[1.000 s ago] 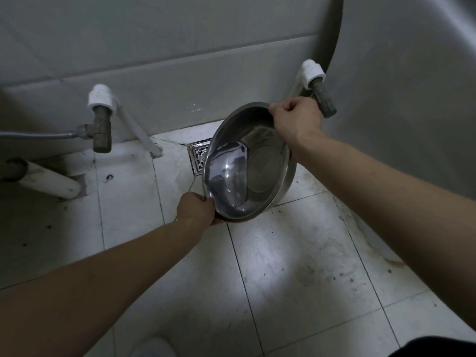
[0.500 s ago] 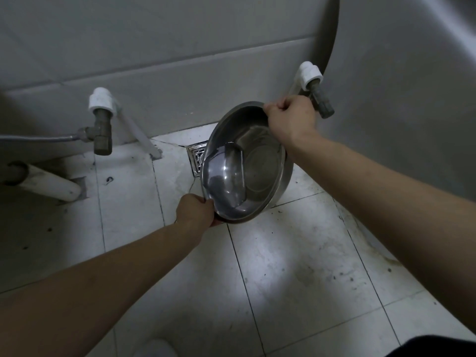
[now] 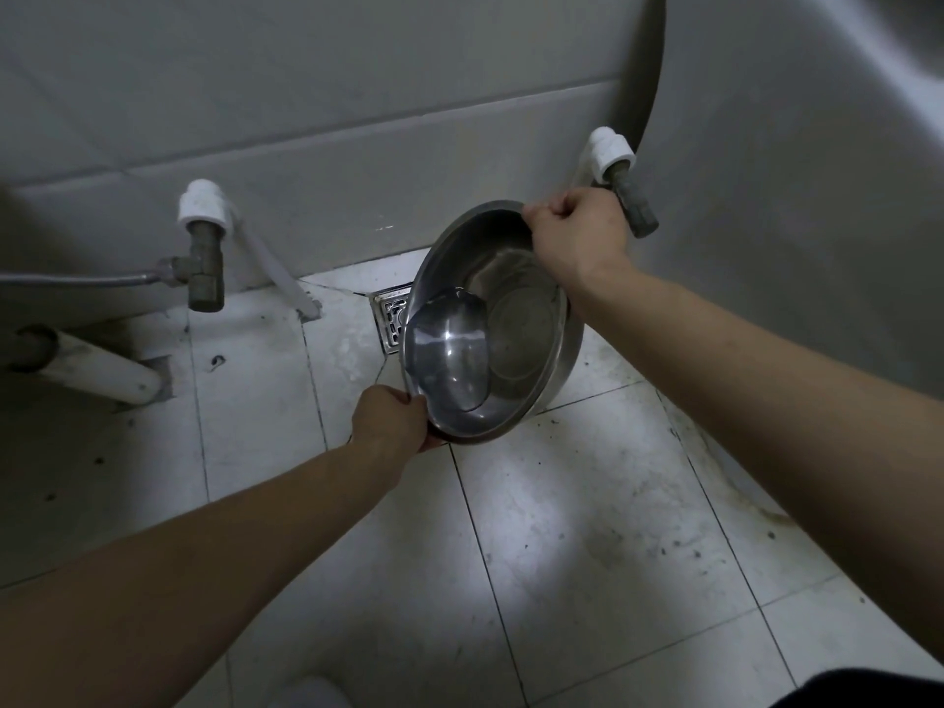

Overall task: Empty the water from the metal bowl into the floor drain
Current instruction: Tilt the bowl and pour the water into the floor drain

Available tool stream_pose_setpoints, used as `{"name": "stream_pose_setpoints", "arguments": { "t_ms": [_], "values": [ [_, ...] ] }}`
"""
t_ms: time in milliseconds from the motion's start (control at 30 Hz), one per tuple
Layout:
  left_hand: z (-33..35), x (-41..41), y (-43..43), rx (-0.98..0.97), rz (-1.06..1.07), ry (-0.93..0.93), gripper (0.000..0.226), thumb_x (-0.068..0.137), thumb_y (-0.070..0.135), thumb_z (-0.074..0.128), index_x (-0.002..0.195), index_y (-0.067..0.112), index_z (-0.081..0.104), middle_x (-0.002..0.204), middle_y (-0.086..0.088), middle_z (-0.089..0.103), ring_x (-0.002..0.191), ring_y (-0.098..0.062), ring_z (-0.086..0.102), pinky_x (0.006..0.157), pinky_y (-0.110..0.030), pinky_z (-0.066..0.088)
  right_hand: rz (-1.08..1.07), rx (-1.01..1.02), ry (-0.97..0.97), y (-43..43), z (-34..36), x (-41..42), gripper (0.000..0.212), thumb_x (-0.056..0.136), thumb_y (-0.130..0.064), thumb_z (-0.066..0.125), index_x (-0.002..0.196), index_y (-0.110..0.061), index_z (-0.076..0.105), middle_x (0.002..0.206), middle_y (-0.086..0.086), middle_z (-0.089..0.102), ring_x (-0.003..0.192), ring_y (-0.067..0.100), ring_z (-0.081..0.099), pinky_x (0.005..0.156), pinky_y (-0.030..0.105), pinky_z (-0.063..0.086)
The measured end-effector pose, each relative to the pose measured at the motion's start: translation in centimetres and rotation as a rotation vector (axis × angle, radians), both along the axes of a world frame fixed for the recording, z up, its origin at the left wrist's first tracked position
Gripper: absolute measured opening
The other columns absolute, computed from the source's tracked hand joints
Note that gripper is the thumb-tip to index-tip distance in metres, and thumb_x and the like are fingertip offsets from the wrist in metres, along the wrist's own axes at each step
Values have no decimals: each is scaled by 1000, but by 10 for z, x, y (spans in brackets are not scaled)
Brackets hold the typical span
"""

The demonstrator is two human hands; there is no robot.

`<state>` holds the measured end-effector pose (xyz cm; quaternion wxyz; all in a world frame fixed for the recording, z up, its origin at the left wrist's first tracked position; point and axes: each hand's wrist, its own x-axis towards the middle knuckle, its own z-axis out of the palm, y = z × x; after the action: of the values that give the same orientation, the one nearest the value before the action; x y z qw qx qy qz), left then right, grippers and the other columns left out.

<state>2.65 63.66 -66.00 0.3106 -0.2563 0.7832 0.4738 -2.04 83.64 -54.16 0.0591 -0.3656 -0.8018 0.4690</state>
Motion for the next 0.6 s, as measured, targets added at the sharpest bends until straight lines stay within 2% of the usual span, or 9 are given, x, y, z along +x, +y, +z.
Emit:
{"name": "stream_pose_setpoints", "arguments": {
  "t_ms": [100,333,467,600],
  "values": [
    [-1,0,0,-18,-14,6,17,96,11,64,80,8,57,71,-12,67,51,-20,68,37,-22,51,-6,-4,1,-1,2,1,36,95,-27,66,62,-22,54,67,-4,55,82,22,64,93,42,57],
    [-4,0,0,-34,-32,14,21,96,12,63,76,7,60,63,-10,68,39,-15,68,47,-27,58,-2,8,5,0,2,2,34,96,-27,66,64,-22,55,66,-4,56,74,17,61,90,43,58],
    [-3,1,1,-36,-29,30,29,95,11,63,67,7,60,48,-4,64,34,-13,64,35,-20,50,0,19,8,1,3,1,34,94,-26,66,63,-20,54,65,-4,54,75,19,61,91,44,58],
    [-2,2,4,-34,-36,24,28,96,9,62,68,7,57,56,-9,64,32,-13,63,33,-20,50,2,23,14,1,3,0,34,94,-25,67,63,-20,53,65,-2,54,77,21,61,92,45,57]
  ]
}}
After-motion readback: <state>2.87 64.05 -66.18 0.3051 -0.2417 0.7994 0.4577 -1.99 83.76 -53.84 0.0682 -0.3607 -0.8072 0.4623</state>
